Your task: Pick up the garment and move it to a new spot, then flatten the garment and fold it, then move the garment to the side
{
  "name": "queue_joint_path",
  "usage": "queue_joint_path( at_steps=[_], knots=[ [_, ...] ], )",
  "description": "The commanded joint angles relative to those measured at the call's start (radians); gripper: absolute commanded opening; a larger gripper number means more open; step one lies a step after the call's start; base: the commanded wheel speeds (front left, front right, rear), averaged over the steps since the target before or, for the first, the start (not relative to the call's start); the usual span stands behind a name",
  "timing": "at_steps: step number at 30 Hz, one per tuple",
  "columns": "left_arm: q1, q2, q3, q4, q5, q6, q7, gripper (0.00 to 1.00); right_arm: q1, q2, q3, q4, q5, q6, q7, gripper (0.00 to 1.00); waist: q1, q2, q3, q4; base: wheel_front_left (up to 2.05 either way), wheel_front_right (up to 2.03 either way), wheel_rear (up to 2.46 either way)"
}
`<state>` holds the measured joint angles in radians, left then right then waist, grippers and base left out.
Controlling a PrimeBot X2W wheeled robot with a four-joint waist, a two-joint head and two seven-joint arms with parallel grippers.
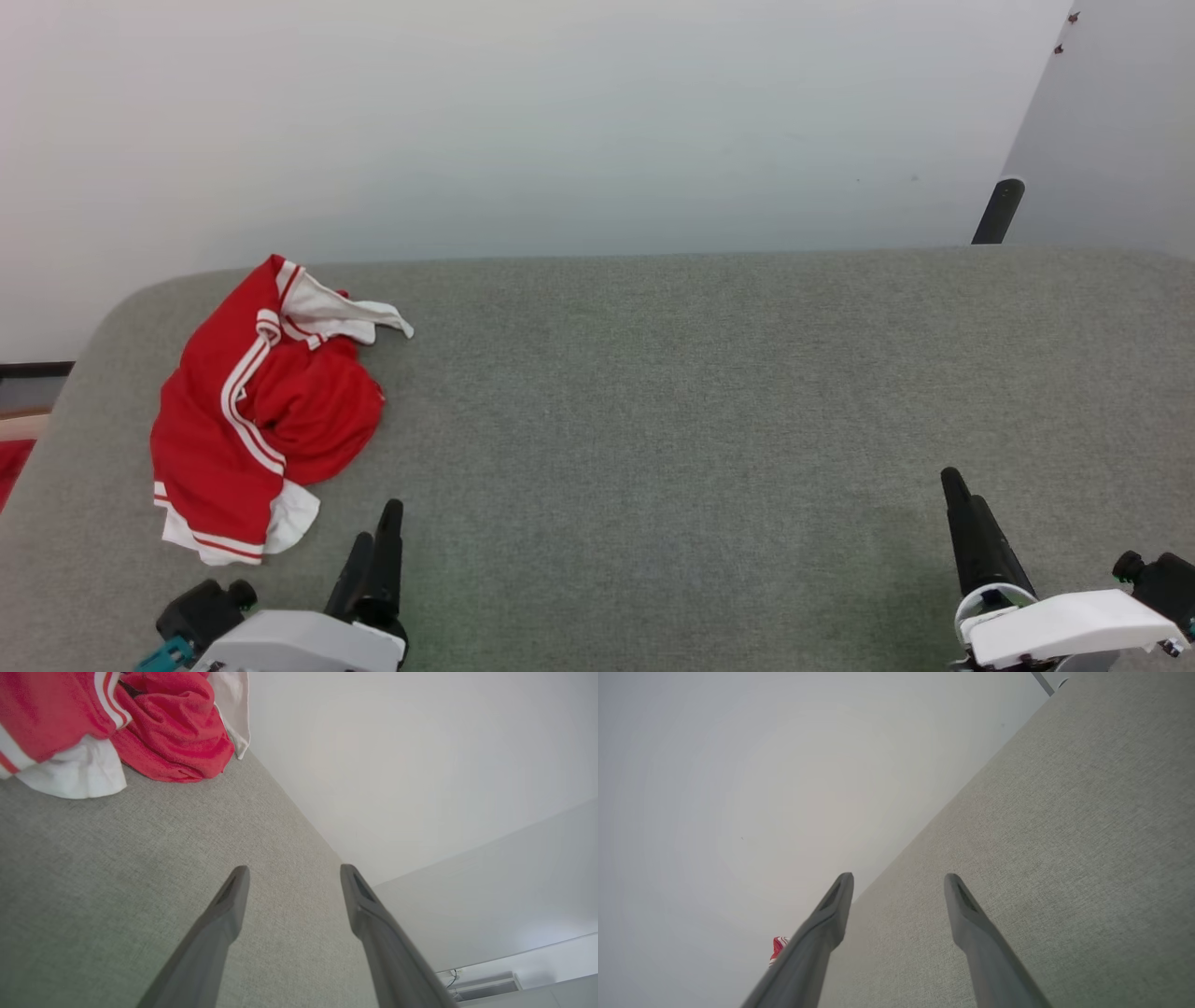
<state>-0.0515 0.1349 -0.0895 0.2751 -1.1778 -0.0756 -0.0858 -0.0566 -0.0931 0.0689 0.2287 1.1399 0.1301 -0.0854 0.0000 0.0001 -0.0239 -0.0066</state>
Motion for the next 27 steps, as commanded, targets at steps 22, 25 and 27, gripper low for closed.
queue_joint_path(
  at_steps=[22, 25, 27],
  knots=[
    [0.018, 0.008, 0.001, -0.065, 0.553, 0.026, -0.074, 1.0, -0.011, 0.038, -0.034, 0.047, -0.54, 0.001, -0.075, 1.0, 0.0, -0.0001, -0.021, -0.003, 0.0, 0.0, 0.0],
    [0.025, 0.003, 0.008, -0.072, 0.6, 0.023, -0.082, 1.0, -0.01, 0.039, -0.03, 0.048, -0.568, 0.001, -0.083, 1.0, 0.0, -0.0001, -0.023, -0.004, 0.0, 0.0, 0.0],
    [0.027, -0.001, 0.013, -0.078, 0.629, 0.017, -0.087, 1.0, -0.009, 0.04, -0.027, 0.048, -0.589, 0.001, -0.088, 1.0, 0.0, -0.0001, -0.025, -0.004, 0.0, 0.0, 0.0]
  ],
)
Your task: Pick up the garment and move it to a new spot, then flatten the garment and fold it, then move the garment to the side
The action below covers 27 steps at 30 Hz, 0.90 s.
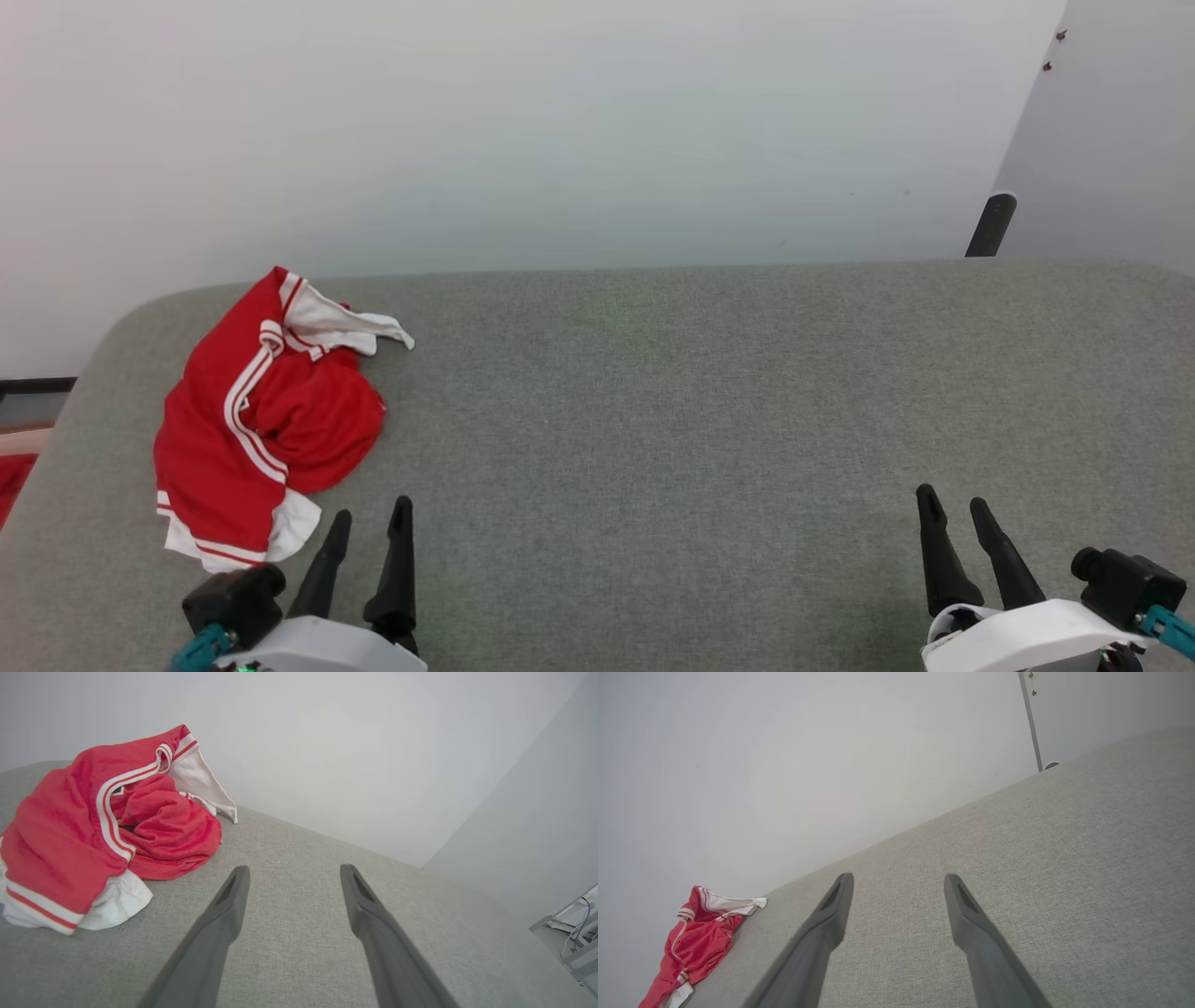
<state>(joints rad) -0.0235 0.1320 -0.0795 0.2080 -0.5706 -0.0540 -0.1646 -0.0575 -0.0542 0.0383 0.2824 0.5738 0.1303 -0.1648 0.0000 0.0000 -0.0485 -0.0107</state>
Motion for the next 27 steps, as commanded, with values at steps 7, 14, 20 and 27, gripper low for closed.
queue_joint_path(
  at_steps=[7, 14, 20, 27],
  knots=[
    [0.01, -0.013, 0.02, -0.021, 0.113, -0.022, -0.024, 1.0, -0.003, 0.002, 0.015, -0.007, -0.081, 0.001, -0.024, 1.0, 0.0, 0.0, -0.008, 0.0, 0.0, 0.0, 0.0],
    [0.019, -0.023, 0.032, -0.027, 0.192, -0.036, -0.04, 1.0, 0.002, 0.002, 0.025, -0.008, -0.135, 0.001, -0.041, 1.0, 0.0, 0.0, -0.015, -0.001, 0.0, 0.0, 0.0],
    [0.02, -0.029, 0.038, -0.024, 0.252, -0.047, -0.052, 1.0, 0.006, 0.002, 0.031, -0.008, -0.181, 0.001, -0.053, 1.0, 0.0, 0.0, -0.02, 0.004, 0.0, 0.0, 0.0],
    [0.008, -0.031, 0.046, -0.01, 0.306, -0.06, -0.067, 1.0, 0.011, 0.003, 0.04, -0.009, -0.229, 0.001, -0.067, 1.0, 0.0, 0.0, -0.027, 0.034, 0.0, 0.0, 0.0]
  ],
)
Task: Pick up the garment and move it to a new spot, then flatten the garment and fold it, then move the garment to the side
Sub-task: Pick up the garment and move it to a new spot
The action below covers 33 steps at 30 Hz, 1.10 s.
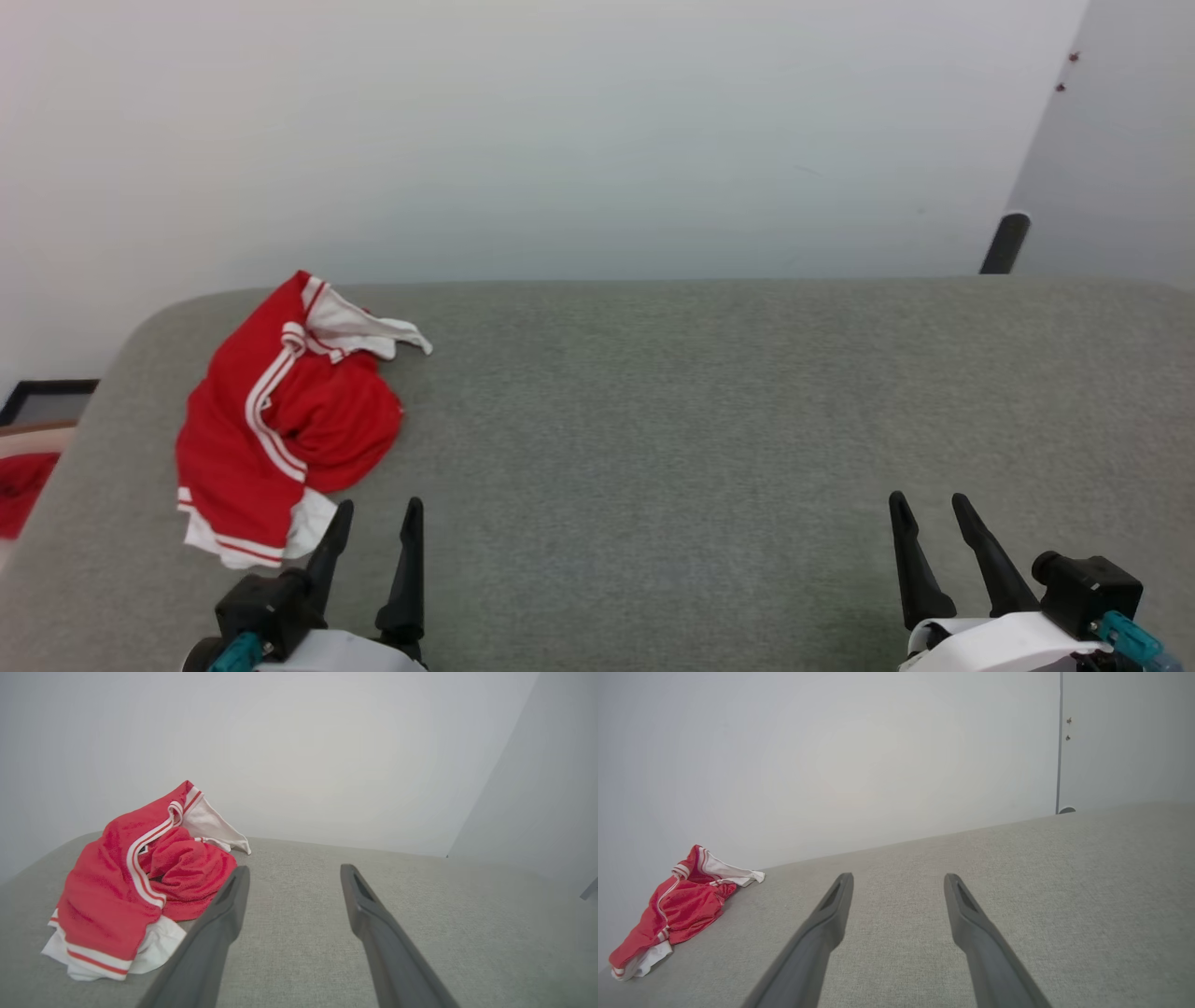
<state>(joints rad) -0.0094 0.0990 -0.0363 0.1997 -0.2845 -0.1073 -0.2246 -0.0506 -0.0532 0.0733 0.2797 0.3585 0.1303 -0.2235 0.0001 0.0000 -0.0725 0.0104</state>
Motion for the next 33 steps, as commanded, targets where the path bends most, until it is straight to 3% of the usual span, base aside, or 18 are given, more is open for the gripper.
queue_joint_path(
  at_steps=[1, 21, 29, 33],
  knots=[
    [-0.009, 0.003, 0.006, 0.001, 0.03, -0.006, -0.01, 1.0, 0.004, 0.001, 0.009, -0.006, -0.02, 0.001, -0.01, 1.0, -0.0001, 0.0, -0.004, 0.021, 0.0, 0.0, 0.0],
    [0.009, 0.032, 0.12, 0.017, 0.161, 0.02, -0.042, 1.0, -0.031, 0.002, 0.124, 0.027, -0.107, 0.001, -0.044, 1.0, -0.0001, 0.0, -0.039, 0.249, 0.0, 0.0, 0.0],
    [-0.025, 0.029, 0.123, 0.041, 0.13, 0.008, -0.035, 1.0, -0.042, 0.003, 0.13, 0.029, -0.106, 0.001, -0.043, 1.0, -0.0001, 0.0, -0.013, 0.245, 0.0, 0.0, 0.0],
    [-0.104, 0.059, 0.107, 0.049, 0.095, -0.007, 0.033, 1.0, -0.057, 0.002, 0.13, 0.023, -0.114, 0.001, -0.042, 1.0, -0.0001, 0.0, 0.022, 0.216, 0.0, 0.0, 0.0]
  ],
)
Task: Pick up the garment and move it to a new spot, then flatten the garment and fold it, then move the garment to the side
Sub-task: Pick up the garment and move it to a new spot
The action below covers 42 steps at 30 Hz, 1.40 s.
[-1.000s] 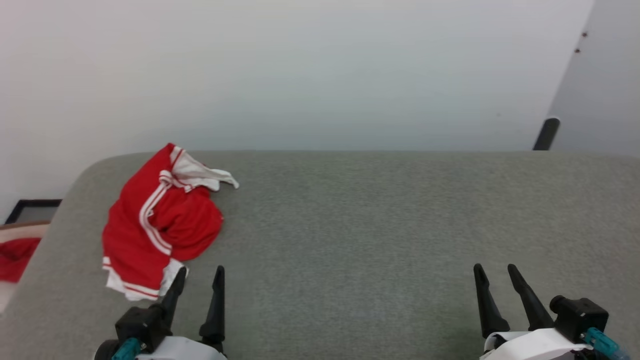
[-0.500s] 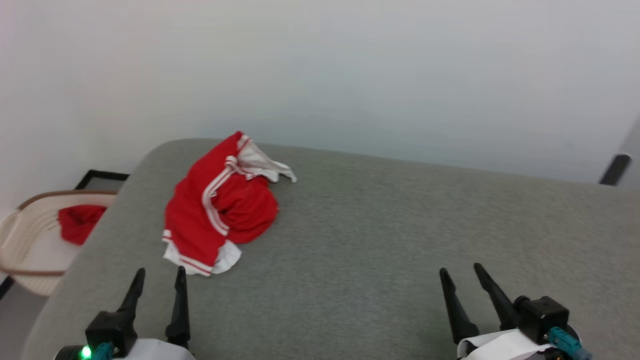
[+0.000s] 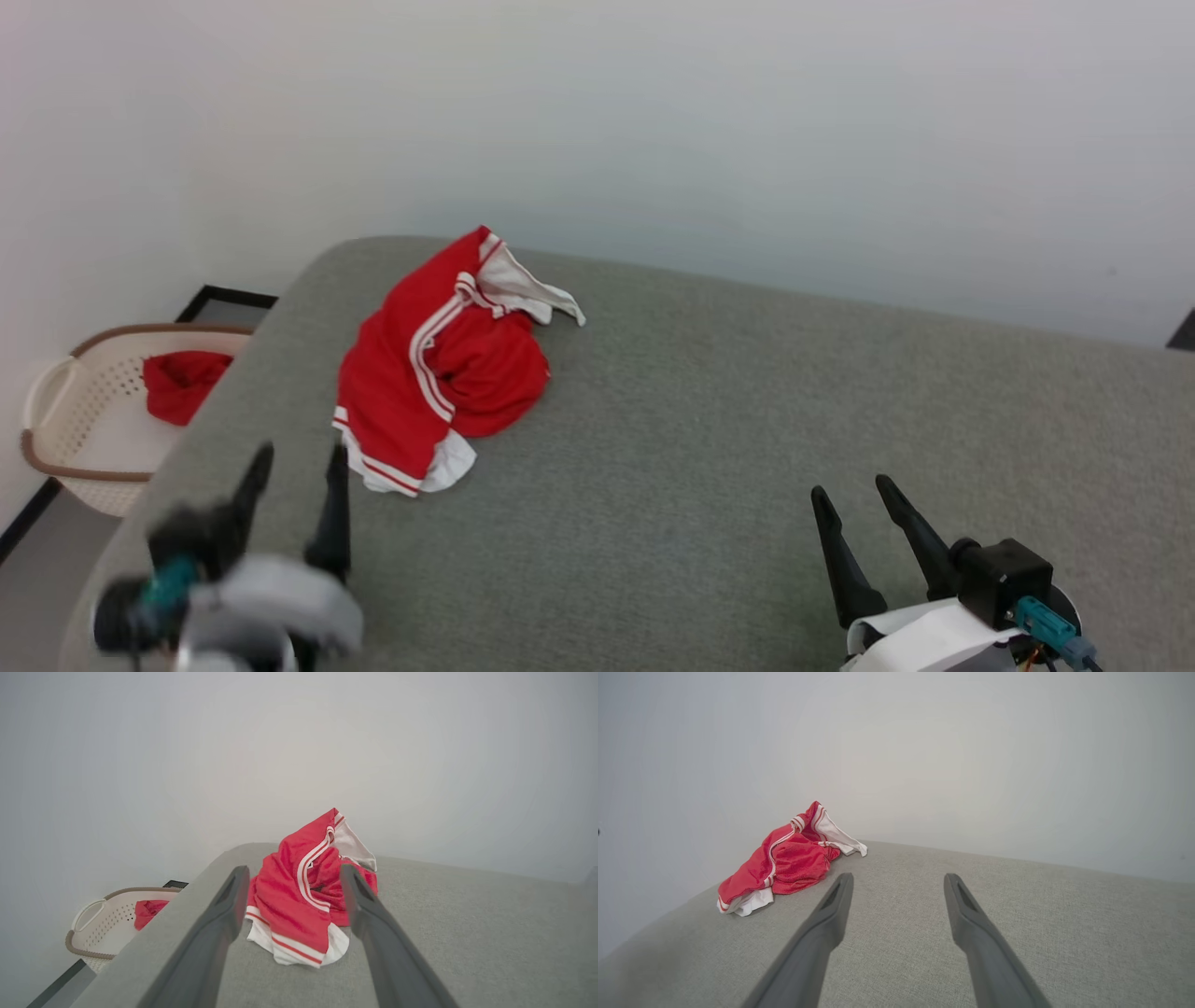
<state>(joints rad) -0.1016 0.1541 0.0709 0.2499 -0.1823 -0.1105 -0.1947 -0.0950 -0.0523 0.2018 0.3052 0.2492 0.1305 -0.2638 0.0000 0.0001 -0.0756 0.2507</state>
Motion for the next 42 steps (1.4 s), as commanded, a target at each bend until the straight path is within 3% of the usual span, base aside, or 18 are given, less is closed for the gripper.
queue_joint_path(
  at_steps=[1, 9, 14, 23, 31, 34, 39, 40, 41, 42],
  knots=[
    [-0.038, 0.007, -0.002, 0.003, -0.032, -0.007, 0.037, 1.0, -0.017, -0.001, 0.0, -0.005, -0.006, 0.0, -0.001, 1.0, 0.0, -0.0001, 0.035, -0.032, 0.0, 0.0, 0.0],
    [-0.315, 0.164, -0.025, -0.012, -0.212, -0.02, 0.375, 1.0, -0.096, -0.032, 0.011, -0.044, -0.026, 0.0, -0.001, 1.0, 0.0, -0.0001, 0.205, -0.123, 0.0, 0.0, 0.0],
    [-0.48, 0.276, -0.033, 0.053, -0.336, -0.02, 0.629, 1.0, -0.159, -0.043, 0.023, -0.081, -0.033, 0.0, -0.001, 1.0, 0.0, -0.0001, 0.331, -0.188, 0.0, 0.0, 0.0],
    [-0.647, 0.375, -0.074, 0.198, -0.426, 0.002, 1.018, 1.0, -0.215, -0.046, 0.026, -0.132, -0.035, 0.0, -0.001, 1.0, 0.0, -0.0001, 0.471, -0.267, 0.0, 0.0, 0.0],
    [-0.696, 0.413, -0.093, 0.277, -0.428, 0.058, 1.19, 1.0, -0.241, -0.041, 0.036, -0.17, -0.04, 0.0, -0.001, 1.0, 0.0, -0.0001, 0.546, -0.309, 0.0, 0.0, 0.0],
    [-0.694, 0.422, -0.104, 0.31, -0.416, 0.073, 1.21, 1.0, -0.248, -0.042, 0.035, -0.176, -0.039, 0.0, -0.001, 1.0, 0.0, -0.0001, 0.555, -0.318, 0.0, 0.0, 0.0],
    [-0.67, 0.385, -0.118, 0.366, -0.42, 0.089, 1.206, 1.0, -0.248, -0.039, 0.028, -0.183, -0.04, 0.0, -0.001, 1.0, 0.0, -0.0001, 0.552, -0.32, 0.0, 0.0, 0.0],
    [-0.667, 0.379, -0.12, 0.379, -0.421, 0.091, 1.203, 0.92, -0.247, -0.038, 0.026, -0.184, -0.04, 0.0, -0.001, 1.0, 0.0, -0.0001, 0.549, -0.318, 0.0, 0.0, 0.0],
    [-0.665, 0.375, -0.124, 0.388, -0.419, 0.091, 1.198, 0.11, -0.245, -0.038, 0.024, -0.183, -0.04, 0.0, -0.001, 1.0, 0.0, -0.0001, 0.543, -0.315, 0.0, 0.0, 0.0],
    [-0.668, 0.376, -0.126, 0.396, -0.413, 0.093, 1.187, 0.0, -0.243, -0.038, 0.022, -0.182, -0.04, 0.0, -0.001, 1.0, 0.0, -0.0001, 0.537, -0.311, 0.0, 0.0, 0.0]
  ],
)
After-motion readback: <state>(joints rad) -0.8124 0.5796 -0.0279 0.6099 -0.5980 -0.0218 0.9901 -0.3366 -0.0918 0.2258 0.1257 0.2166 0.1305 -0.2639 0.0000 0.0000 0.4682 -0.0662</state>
